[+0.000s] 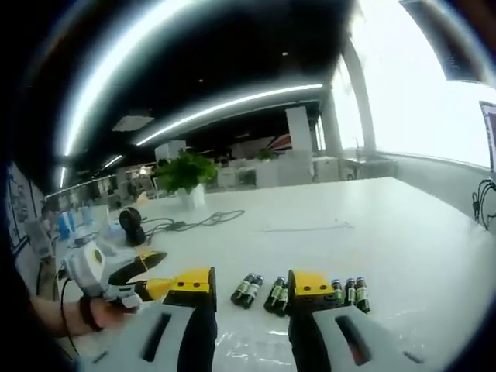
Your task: Grip medicine bottles put into box
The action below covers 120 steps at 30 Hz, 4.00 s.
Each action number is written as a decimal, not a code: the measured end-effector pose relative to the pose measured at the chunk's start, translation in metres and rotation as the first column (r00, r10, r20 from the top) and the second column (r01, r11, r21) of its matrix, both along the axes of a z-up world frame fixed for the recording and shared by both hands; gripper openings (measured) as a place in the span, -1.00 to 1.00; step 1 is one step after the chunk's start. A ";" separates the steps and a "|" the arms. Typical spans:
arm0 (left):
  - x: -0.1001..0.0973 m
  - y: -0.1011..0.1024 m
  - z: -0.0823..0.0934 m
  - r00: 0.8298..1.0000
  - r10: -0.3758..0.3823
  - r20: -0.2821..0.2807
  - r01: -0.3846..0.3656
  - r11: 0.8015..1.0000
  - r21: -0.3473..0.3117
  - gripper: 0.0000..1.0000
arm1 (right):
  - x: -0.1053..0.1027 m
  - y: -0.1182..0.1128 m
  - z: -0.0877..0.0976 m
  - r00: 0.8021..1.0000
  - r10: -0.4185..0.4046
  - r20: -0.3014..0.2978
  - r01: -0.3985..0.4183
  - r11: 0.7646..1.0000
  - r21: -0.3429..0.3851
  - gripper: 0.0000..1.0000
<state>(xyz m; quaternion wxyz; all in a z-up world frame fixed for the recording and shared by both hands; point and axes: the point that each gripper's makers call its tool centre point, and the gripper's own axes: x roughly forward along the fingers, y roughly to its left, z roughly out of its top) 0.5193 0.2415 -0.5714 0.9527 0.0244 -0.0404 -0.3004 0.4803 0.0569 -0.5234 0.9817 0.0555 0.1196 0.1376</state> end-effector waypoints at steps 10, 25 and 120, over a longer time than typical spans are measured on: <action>0.001 0.004 -0.001 1.000 0.005 -0.013 -0.005 1.000 -0.019 -0.08 | 0.030 0.038 -0.015 0.997 0.001 -0.071 0.001 1.000 0.019 -0.59; 0.003 0.008 0.000 1.000 0.011 -0.019 -0.011 0.999 -0.042 -0.08 | 0.052 0.057 -0.065 0.980 -0.031 -0.199 0.010 0.994 -0.105 -0.67; 0.005 0.012 0.002 1.000 0.012 -0.023 -0.014 0.996 -0.083 -0.09 | 0.092 0.067 -0.122 0.951 -0.052 -0.306 -0.051 0.947 -0.318 -0.80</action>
